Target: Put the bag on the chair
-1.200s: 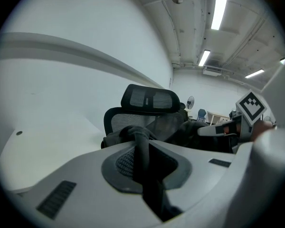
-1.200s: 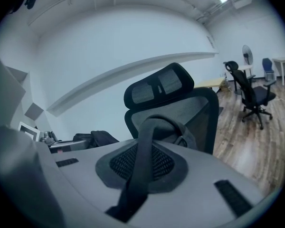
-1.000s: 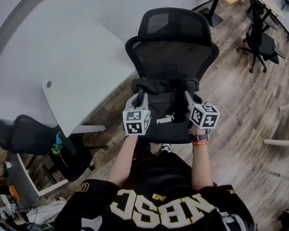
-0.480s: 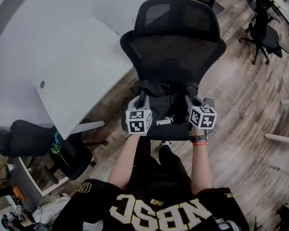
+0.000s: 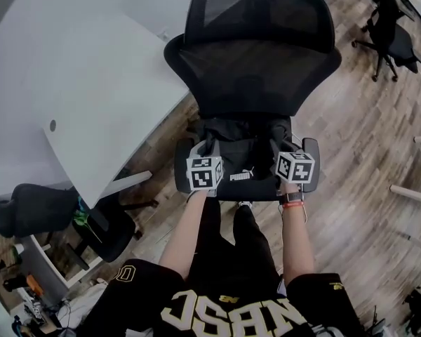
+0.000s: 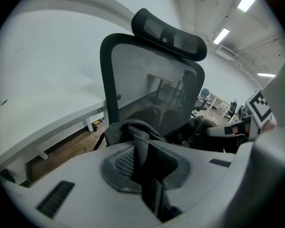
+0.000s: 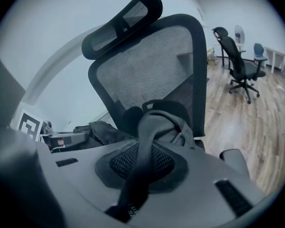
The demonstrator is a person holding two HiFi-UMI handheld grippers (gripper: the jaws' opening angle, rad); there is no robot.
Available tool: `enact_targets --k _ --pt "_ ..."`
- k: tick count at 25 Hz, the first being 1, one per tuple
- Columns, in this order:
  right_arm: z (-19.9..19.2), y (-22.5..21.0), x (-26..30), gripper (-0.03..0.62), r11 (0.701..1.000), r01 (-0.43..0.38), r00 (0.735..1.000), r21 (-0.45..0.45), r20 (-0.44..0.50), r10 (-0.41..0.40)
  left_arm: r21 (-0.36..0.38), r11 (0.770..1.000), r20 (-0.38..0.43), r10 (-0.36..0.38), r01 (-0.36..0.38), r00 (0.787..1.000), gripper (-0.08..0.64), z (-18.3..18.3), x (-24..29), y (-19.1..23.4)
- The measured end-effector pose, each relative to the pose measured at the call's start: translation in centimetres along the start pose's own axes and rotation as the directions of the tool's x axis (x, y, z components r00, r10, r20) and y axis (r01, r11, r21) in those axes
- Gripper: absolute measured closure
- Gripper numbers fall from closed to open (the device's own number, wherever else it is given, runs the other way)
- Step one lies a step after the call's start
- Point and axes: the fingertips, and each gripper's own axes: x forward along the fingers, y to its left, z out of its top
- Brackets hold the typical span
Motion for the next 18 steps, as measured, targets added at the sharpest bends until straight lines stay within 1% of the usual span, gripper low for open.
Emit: enact_targets --k 6,9,15,18 --pt "-4.3 -2.0 3.4 0.54 1.0 0.018 0.994 -0.016 -0.106 -0.02 -0.038 0.999 -0.069 0.017 -0.019 0.997 0.52 -5.0 3.6 1.2" --pt "-6.3 -2.7 5.6 0.543 1.0 0.025 0.988 -0.006 -0.15 -0.026 -0.049 0.998 -0.112 0.026 -0.031 0.993 0.52 -7.5 5.5 2.3" --pt "-9.4 -5.1 9.3 0.545 0.999 0.043 0.98 0.027 -0.196 -0.037 -0.063 0.997 -0.168 0.028 -0.039 0.985 0.52 -11.5 9.1 3.3" --pt "-11.2 -6.3 11.1 0.545 0.998 0.048 0.975 0.044 -0.22 -0.037 -0.055 0.998 -0.204 0.021 -0.033 0.979 0.52 -13.7 10.8 3.7"
